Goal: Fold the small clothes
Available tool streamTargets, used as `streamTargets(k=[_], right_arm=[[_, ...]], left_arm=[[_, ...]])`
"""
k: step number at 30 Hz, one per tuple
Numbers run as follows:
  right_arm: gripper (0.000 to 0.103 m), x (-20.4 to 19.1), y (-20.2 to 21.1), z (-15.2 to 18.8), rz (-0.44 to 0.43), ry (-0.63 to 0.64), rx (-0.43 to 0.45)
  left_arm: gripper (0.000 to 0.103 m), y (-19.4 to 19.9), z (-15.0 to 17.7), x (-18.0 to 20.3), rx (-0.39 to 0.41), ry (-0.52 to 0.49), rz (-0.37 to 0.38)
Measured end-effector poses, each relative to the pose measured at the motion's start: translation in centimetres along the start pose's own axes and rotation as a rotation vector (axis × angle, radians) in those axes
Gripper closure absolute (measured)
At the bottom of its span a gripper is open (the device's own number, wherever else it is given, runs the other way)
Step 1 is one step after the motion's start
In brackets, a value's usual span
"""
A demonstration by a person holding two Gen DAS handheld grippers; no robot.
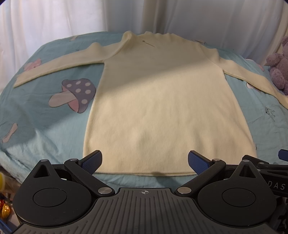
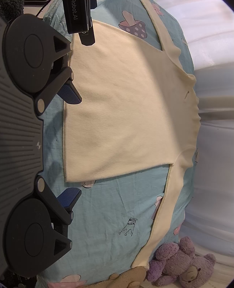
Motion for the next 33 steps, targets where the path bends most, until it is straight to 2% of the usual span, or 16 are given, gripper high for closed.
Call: streamTargets(k=[26,28,30,33], right_arm=[[0.004,0.6,-0.7,0.2,-0.032,-0.033,-0.013],[0.004,0.9,-1.0,0.2,-0.078,-0.058,-0.021],[0.004,1.7,-1.4,-0.1,-0.172,-0.104,-0.015],[0.004,4.3,-2.0,-0.8,-0.351,-0.228,0.068]], left_arm=[[0.0,-1.1,0.1,-0.2,-0.036,0.005,0.001],[0.0,-1.2,0.0,-0.3,-0.039,0.008,0.004],[0.0,-1.6,-0.1,-0.4,-0.045,0.014,0.011],[0.0,-2.5,-0.4,-0.5,-0.056,0.027,0.03]])
Point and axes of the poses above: each gripper's, at about its wrist camera, not at the fingertips, and y roughly against the way its jaws point, x to its right, z to its underside, the point moved 1 cm from there along -y, roughly the way its jaws point, and after that the axes turned 7 degrees about -y, right-handed, at the moved point
